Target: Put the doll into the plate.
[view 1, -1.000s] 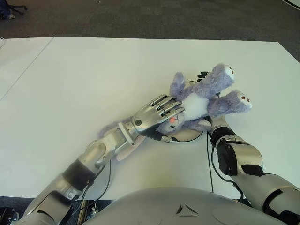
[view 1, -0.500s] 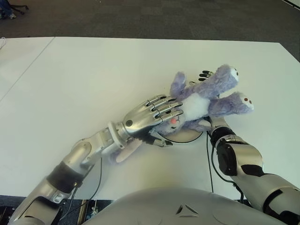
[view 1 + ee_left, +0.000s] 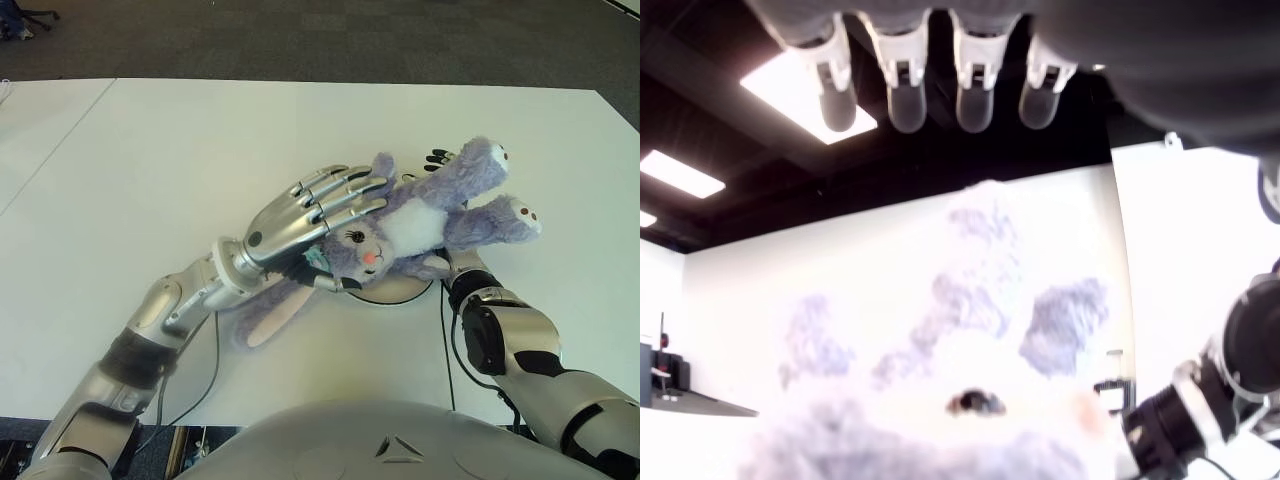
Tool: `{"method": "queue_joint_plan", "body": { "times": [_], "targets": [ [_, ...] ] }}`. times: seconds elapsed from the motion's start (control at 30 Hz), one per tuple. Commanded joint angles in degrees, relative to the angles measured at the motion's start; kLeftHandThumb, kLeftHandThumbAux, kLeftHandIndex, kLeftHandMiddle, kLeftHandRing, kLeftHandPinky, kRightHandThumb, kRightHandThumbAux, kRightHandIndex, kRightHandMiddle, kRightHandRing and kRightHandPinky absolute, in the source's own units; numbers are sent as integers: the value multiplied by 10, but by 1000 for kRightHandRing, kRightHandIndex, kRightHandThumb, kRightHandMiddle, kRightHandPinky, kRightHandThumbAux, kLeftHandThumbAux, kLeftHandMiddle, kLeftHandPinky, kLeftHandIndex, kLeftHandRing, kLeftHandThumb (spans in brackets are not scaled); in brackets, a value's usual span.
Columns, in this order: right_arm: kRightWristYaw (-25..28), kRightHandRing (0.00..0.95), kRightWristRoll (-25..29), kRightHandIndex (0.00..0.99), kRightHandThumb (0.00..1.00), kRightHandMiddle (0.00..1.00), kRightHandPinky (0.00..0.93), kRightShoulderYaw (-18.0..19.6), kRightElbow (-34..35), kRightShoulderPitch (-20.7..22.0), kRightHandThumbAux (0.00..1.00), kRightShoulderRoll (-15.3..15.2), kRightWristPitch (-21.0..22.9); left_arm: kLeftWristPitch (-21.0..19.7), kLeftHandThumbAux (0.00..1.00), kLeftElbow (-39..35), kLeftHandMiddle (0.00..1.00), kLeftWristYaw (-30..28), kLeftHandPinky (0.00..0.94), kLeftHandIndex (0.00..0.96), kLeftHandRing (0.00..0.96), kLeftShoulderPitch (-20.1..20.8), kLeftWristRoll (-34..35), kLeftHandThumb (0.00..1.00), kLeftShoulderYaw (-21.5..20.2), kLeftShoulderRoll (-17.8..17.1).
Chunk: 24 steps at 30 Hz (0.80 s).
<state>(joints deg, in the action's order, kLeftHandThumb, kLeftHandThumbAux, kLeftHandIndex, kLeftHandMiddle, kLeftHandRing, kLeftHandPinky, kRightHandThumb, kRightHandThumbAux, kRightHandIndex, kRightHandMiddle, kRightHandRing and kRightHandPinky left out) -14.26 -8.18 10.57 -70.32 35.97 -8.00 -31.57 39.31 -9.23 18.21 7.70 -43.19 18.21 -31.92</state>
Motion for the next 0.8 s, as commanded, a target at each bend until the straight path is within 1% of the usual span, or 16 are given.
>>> {"method": "queue_joint_plan", "body": {
  "times": [0.03, 0.2, 0.23, 0.27, 0.37, 0.4, 0.43, 0.47, 0.5, 0.6, 0.67, 0.73, 0.8],
  "targets": [
    [29, 297, 22, 241, 65, 296, 271, 14, -73, -108, 895, 49, 69, 4, 235, 23, 0, -22, 0, 0, 0, 6, 64, 136, -22, 18],
    [37, 299, 25, 245, 64, 300, 279, 18, -73, -107, 903, 50, 68, 3, 245, 20, 0, -49, 0, 0, 0, 19, 103, 122, -46, 9],
    [28, 298, 18, 244, 63, 299, 278, 12, -74, -108, 902, 49, 65, 7, 245, 30, 0, -56, 0, 0, 0, 31, 119, 122, -53, 5],
    [21, 297, 12, 241, 42, 295, 283, 8, -74, -110, 887, 48, 63, 10, 249, 38, 0, -60, 0, 0, 0, 39, 129, 121, -57, 2],
    [4, 302, -3, 245, 31, 297, 299, -5, -73, -113, 878, 48, 54, 19, 253, 59, 0, -65, 0, 0, 0, 49, 153, 118, -75, 2],
    [-1, 318, -7, 255, 29, 308, 331, -9, -72, -115, 870, 47, 51, 23, 295, 67, 0, -63, 0, 0, 0, 51, 162, 91, -83, 2],
    [-3, 321, -12, 257, 28, 310, 337, -13, -72, -115, 868, 47, 51, 30, 303, 85, 0, -58, 0, 0, 0, 55, 173, 87, -96, -2],
    [-4, 334, -14, 267, 29, 321, 350, -16, -72, -115, 866, 46, 52, 36, 328, 98, 0, -55, 0, 0, 0, 58, 180, 62, -106, -5],
    [-3, 341, -15, 271, 30, 327, 354, -17, -73, -116, 864, 46, 54, 35, 336, 104, 0, -57, 0, 0, 0, 64, 186, 46, -115, -7],
    [-3, 345, -15, 274, 31, 330, 357, -20, -73, -116, 862, 45, 57, 33, 341, 113, 0, -64, 0, 0, 0, 76, 197, 34, -132, -9],
    [-1, 350, -15, 279, 29, 337, 349, -20, -74, -114, 856, 44, 62, 33, 341, 130, 0, -61, 0, 0, 0, 84, 200, 7, -153, -20],
    [0, 345, -15, 277, 23, 334, 335, -20, -74, -112, 849, 44, 67, 24, 331, 135, 10, -59, 0, 0, 0, 80, 202, 2, -172, -25],
    [2, 341, -14, 276, 17, 333, 326, -20, -75, -111, 848, 44, 69, 25, 318, 143, 17, -58, 0, 0, 0, 76, 205, 0, -186, -28]
  ]
}}
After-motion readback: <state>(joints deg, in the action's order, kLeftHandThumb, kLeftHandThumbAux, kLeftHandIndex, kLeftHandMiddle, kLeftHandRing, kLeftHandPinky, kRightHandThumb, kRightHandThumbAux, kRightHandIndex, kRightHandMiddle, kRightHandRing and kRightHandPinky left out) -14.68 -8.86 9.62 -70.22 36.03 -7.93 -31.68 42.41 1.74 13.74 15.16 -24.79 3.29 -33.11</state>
